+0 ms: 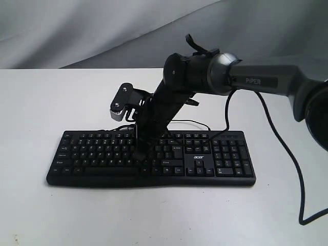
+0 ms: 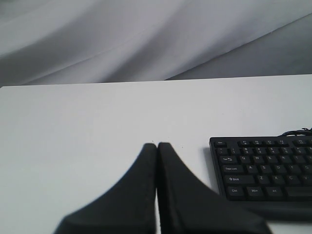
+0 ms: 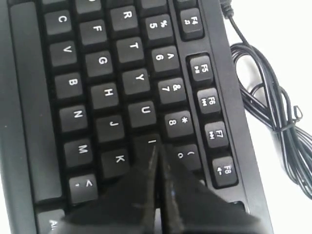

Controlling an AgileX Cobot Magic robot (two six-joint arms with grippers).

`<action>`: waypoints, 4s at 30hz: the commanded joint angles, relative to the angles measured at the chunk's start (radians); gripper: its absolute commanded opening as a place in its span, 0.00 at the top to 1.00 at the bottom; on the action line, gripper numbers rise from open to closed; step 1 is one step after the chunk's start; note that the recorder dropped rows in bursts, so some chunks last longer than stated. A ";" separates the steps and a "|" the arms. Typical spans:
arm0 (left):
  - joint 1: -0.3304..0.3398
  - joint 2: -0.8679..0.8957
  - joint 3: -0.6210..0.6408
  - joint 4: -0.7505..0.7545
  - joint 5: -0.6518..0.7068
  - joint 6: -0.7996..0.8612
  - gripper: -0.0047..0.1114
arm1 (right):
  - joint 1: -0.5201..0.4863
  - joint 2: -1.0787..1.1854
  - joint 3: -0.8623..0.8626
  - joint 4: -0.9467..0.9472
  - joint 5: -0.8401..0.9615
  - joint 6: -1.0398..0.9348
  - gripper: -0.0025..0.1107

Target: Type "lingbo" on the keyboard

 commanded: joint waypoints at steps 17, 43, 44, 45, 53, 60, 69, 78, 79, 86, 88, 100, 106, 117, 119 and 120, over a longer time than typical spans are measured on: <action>0.002 -0.003 0.004 -0.008 -0.005 -0.004 0.96 | -0.003 0.011 0.001 -0.013 -0.008 0.004 0.98; 0.002 -0.003 0.004 -0.008 -0.005 -0.004 0.96 | -0.031 -0.739 0.217 -0.033 -0.174 0.067 0.98; 0.002 -0.003 0.004 -0.008 -0.005 -0.004 0.96 | -0.031 -0.798 0.259 -0.025 -0.223 0.074 0.98; 0.002 -0.003 0.004 -0.008 -0.005 -0.004 0.96 | -0.031 -0.843 0.293 -0.015 -0.264 0.086 0.98; 0.002 -0.003 0.004 -0.008 -0.005 -0.004 0.96 | -0.031 -1.211 0.584 0.040 -0.459 0.203 0.98; 0.002 -0.003 0.004 -0.008 -0.005 -0.004 0.96 | -0.031 -1.396 0.628 0.040 -0.469 0.203 0.98; 0.002 -0.003 0.004 -0.008 -0.005 -0.004 0.96 | -0.038 -1.588 0.628 -0.445 -0.456 0.770 0.98; 0.002 -0.003 0.004 -0.008 -0.005 -0.004 0.96 | -0.447 -1.869 1.073 -0.585 -0.542 0.978 0.98; 0.002 -0.003 0.004 -0.008 -0.005 -0.004 0.96 | -0.482 -1.914 1.131 -0.587 -0.561 0.978 0.98; 0.002 -0.003 0.004 -0.008 -0.005 -0.004 0.96 | -0.584 -2.112 1.366 -0.562 -0.596 0.989 0.98; 0.002 -0.003 0.004 -0.008 -0.005 -0.004 0.96 | -0.597 -2.155 1.416 -0.543 -0.590 1.020 0.98; 0.002 -0.003 0.004 -0.008 -0.005 -0.004 0.96 | -0.609 -2.265 1.647 -0.516 -0.582 1.022 0.98; 0.002 -0.003 0.004 -0.008 -0.005 -0.004 0.96 | -0.609 -2.265 1.683 -0.507 -0.556 1.022 0.98; 0.002 -0.003 0.004 -0.008 -0.005 -0.004 0.96 | -0.607 -2.265 1.683 -0.504 -0.468 1.022 0.98; 0.002 -0.003 0.004 -0.008 -0.005 -0.004 0.96 | -0.607 -2.265 1.683 -0.504 -0.468 1.022 0.98; 0.002 -0.003 0.004 -0.008 -0.005 -0.004 0.96 | -0.607 -2.265 1.683 -0.504 -0.468 1.022 0.98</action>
